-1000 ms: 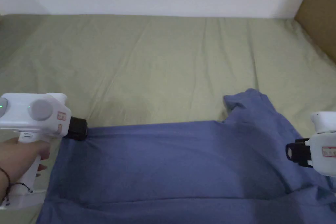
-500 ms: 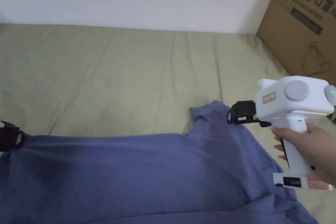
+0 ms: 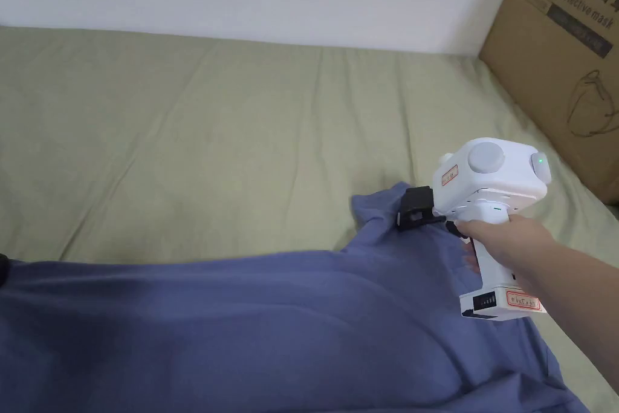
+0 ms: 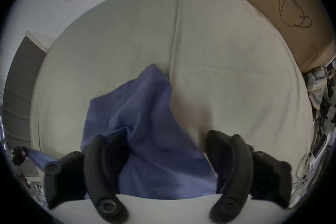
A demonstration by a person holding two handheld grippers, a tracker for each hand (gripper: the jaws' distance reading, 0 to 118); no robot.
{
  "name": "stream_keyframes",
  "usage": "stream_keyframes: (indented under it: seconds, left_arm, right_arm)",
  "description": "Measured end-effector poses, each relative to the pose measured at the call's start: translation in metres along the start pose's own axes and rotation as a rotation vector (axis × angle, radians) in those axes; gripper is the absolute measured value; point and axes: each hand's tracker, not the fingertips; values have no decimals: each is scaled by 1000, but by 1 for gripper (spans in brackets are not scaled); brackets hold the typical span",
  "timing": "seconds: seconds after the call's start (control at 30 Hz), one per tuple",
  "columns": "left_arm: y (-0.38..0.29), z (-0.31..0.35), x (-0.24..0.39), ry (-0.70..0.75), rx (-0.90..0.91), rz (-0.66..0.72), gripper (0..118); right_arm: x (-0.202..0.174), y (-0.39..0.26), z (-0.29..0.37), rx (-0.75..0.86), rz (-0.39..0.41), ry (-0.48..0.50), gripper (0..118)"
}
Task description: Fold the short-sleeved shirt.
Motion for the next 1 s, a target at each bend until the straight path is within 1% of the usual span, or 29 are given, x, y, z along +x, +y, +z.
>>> stream_keyframes:
  seconds: [0.03,0.07,0.1,0.13,0.17,0.23,0.33,0.47,0.53,0.6,0.7,0.8,0.9,1.0]
  left_arm:
    - [0,-2,-1,-4,-6,7,2]
    - [-1,-3,-2,-6,-9,13,2]
    - [-2,-5,-4,-9,-10,19,2]
    - [-2,-5,-6,-15,-13,28,2]
    - [-2,-5,-7,-37,-17,52,2]
    - [-3,-2,-11,-69,-17,106,2]
    - [-3,8,-13,-67,-10,112,2]
    - [-2,33,-13,-90,6,123,2]
    - [-2,47,-17,-99,22,127,2]
    - [-4,61,-18,-121,37,134,2]
    - [-13,80,-19,-146,52,125,2]
    - [-30,96,-15,-160,54,72,2]
    - [-54,108,-13,-159,40,32,2]
    - [-87,113,-10,-169,12,16,2]
  right_arm:
    - [2,-2,4,11,8,-16,78]
    - [5,-2,8,15,9,-16,62]
    - [11,-1,14,23,1,-1,43]
    - [15,-1,19,30,-30,64,14]
    - [17,-4,25,28,-55,117,2]
    - [22,-8,41,47,-61,121,2]
    - [28,-18,81,114,-46,125,2]
    - [40,-40,143,174,-72,166,2]
    - [45,-60,173,192,-71,174,2]
    - [53,-81,199,209,-74,203,2]
    - [66,-119,226,207,-77,209,2]
    - [79,-165,242,208,-130,243,2]
    - [86,-210,246,197,-144,246,2]
    - [91,-250,237,169,-148,241,2]
